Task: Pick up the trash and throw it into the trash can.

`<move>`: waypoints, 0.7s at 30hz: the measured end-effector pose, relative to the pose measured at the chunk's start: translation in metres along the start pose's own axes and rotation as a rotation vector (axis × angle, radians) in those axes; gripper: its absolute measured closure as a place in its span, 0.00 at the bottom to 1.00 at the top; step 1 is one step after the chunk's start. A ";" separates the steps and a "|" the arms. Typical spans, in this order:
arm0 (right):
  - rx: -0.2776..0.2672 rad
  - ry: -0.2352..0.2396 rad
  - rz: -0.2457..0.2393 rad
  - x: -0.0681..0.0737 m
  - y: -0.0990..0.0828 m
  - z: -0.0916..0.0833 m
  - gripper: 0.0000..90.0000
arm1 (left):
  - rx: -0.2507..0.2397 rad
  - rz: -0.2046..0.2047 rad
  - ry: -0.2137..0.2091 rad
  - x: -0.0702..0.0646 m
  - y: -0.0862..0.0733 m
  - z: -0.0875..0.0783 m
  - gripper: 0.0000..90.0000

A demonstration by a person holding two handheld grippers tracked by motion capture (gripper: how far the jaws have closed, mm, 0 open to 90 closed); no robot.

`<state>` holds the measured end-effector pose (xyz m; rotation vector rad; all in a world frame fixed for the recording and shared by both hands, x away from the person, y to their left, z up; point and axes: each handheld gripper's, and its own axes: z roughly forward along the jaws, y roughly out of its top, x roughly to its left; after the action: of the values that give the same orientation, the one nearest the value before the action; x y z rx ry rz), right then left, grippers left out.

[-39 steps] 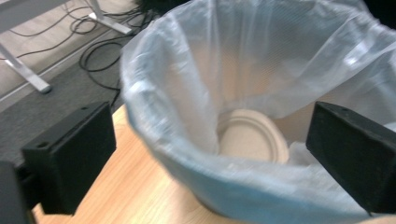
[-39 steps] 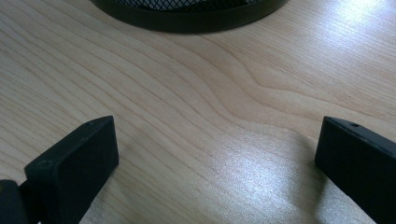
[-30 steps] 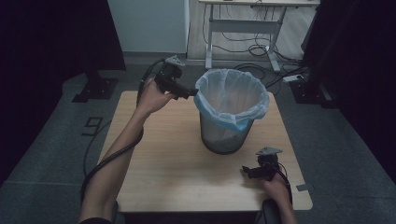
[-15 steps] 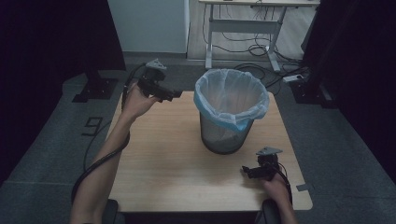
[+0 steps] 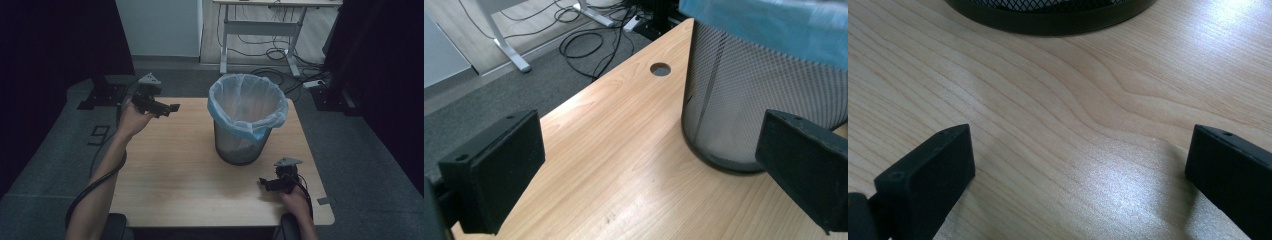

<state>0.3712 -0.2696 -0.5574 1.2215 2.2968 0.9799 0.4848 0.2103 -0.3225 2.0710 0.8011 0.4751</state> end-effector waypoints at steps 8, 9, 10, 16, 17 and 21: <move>0.001 0.000 -0.003 0.000 0.000 0.000 0.00 | -0.005 -0.012 0.009 0.004 -0.033 -0.003 0.00; 0.001 0.000 -0.003 0.000 0.000 0.000 0.00 | -0.008 -0.014 0.012 0.004 -0.036 -0.003 0.00; 0.001 0.000 -0.003 0.000 0.000 0.000 0.00 | -0.009 -0.014 0.014 0.005 -0.040 -0.003 0.00; 0.002 -0.003 0.001 0.000 0.000 0.000 0.00 | -0.014 -0.022 0.016 0.003 -0.064 -0.003 0.00; 0.002 -0.003 0.002 0.000 0.000 0.000 0.00 | -0.016 -0.024 0.015 0.003 -0.068 -0.002 0.00; 0.002 -0.003 0.001 0.000 0.000 0.000 0.00 | -0.017 -0.031 0.012 0.001 -0.083 -0.001 0.00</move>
<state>0.3708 -0.2696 -0.5574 1.2238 2.2957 0.9758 0.4547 0.2479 -0.3897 2.0393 0.8324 0.4758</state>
